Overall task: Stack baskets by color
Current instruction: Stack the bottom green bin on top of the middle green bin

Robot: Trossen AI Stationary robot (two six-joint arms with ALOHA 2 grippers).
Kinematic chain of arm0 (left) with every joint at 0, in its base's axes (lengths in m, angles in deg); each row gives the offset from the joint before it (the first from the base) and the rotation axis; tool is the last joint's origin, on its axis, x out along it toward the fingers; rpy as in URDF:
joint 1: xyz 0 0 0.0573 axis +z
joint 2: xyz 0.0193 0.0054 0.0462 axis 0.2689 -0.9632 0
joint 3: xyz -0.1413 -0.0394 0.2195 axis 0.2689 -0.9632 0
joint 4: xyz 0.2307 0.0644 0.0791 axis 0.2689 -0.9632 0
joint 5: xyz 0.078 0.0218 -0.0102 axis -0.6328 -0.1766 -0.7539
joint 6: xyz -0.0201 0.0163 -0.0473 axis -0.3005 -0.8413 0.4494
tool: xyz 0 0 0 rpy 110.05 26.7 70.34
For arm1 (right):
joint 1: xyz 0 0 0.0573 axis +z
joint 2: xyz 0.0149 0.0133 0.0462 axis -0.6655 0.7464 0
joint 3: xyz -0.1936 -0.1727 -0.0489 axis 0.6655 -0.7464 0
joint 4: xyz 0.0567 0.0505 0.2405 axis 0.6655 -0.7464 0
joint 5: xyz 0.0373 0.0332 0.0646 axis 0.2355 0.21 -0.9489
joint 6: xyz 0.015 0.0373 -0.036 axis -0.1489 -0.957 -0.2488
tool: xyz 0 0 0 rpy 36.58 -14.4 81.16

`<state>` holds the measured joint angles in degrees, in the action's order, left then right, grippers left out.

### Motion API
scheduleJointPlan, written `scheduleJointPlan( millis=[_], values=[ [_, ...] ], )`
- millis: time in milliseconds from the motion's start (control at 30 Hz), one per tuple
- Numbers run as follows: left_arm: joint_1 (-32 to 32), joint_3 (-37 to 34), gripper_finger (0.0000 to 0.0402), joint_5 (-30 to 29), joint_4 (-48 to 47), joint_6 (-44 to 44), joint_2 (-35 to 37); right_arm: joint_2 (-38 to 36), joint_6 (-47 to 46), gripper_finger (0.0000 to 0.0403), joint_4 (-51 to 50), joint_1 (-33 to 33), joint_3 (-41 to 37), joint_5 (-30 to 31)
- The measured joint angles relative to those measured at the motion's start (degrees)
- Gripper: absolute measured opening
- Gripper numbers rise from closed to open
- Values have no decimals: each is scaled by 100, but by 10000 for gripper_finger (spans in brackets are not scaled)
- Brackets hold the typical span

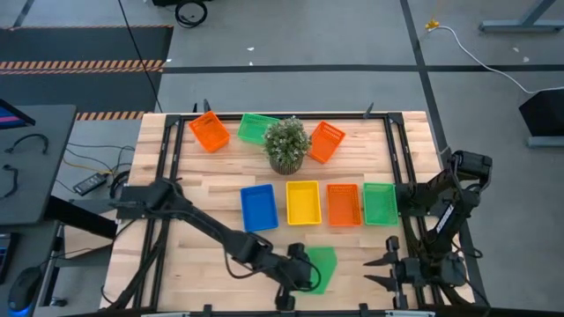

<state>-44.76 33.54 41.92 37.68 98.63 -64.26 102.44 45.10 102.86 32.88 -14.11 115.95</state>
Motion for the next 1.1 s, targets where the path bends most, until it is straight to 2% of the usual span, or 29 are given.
scheduleJointPlan(
  millis=[133,267,400,533,633,733,833,967,1100],
  values=[
    [62,-5,15,-51,557,-576,-372,2,-187,136,-229,-128,7,-453],
    [51,-8,39,-36,875,-967,-622,4,-983,136,-1084,-366,7,-1087],
    [47,-9,90,133,1200,-1038,-648,9,-1905,136,-1915,-772,13,-2073],
    [77,-5,156,219,1363,-1383,-545,11,-2147,140,-2987,-1204,345,-3039],
    [80,129,198,218,819,-1409,-258,11,-2196,145,-4247,-1494,914,-3662],
    [78,284,221,168,-254,-1233,144,11,-2578,153,-5680,-1808,1613,-4383],
    [-69,293,226,-276,-1558,-654,477,150,-2947,166,-6768,-2076,2224,-5263],
    [-613,270,214,-1876,-3126,401,443,628,-2953,197,-7387,-2209,2722,-6269],
    [-1254,269,193,-2930,-4073,1491,293,1132,-2880,221,-7907,-2319,3116,-6372]
  ],
)
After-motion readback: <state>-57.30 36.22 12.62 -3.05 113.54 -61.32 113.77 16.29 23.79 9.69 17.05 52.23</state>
